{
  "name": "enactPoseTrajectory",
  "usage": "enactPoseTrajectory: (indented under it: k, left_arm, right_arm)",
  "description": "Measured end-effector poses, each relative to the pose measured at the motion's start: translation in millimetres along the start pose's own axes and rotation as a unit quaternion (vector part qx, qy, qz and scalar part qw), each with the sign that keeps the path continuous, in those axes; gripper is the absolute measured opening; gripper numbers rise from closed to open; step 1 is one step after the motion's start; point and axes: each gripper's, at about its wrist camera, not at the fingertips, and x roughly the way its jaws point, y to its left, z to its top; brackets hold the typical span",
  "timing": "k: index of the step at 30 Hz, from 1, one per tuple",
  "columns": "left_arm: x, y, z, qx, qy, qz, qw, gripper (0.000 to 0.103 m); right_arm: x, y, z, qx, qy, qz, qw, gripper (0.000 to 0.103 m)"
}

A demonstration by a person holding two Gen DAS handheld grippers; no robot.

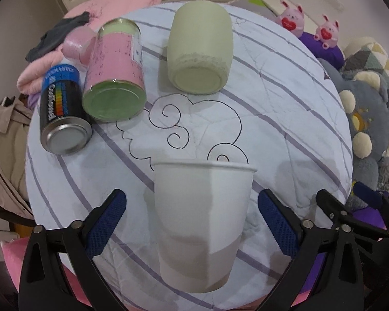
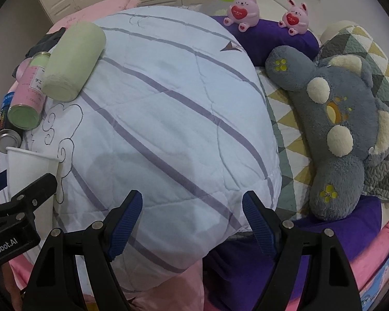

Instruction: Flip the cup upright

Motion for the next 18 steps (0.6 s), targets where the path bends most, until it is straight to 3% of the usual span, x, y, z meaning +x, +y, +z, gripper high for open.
enactPoseTrajectory:
  k: [1,4,18]
  left_arm:
    - [3.1,-1.9,-0.4,0.009,0.014,0.000,0.9999,0.065]
    - [6.2,-5.8,-1.8,0.022,0.015,0.016,0.9995,0.067]
    - [-13.7,-2.8,0.8,0.014,-0.022,0.004,0.9997,0.067]
  right_arm:
    - [1.0,-0.5,0.4,0.000,0.002,0.002,1.000,0.081]
    - [4.7,-1.0,1.8,0.000,0.009,0.004,1.000,0.081]
    - [2.6,-1.4,2.8,0.004,0.007,-0.006,1.000,0.081]
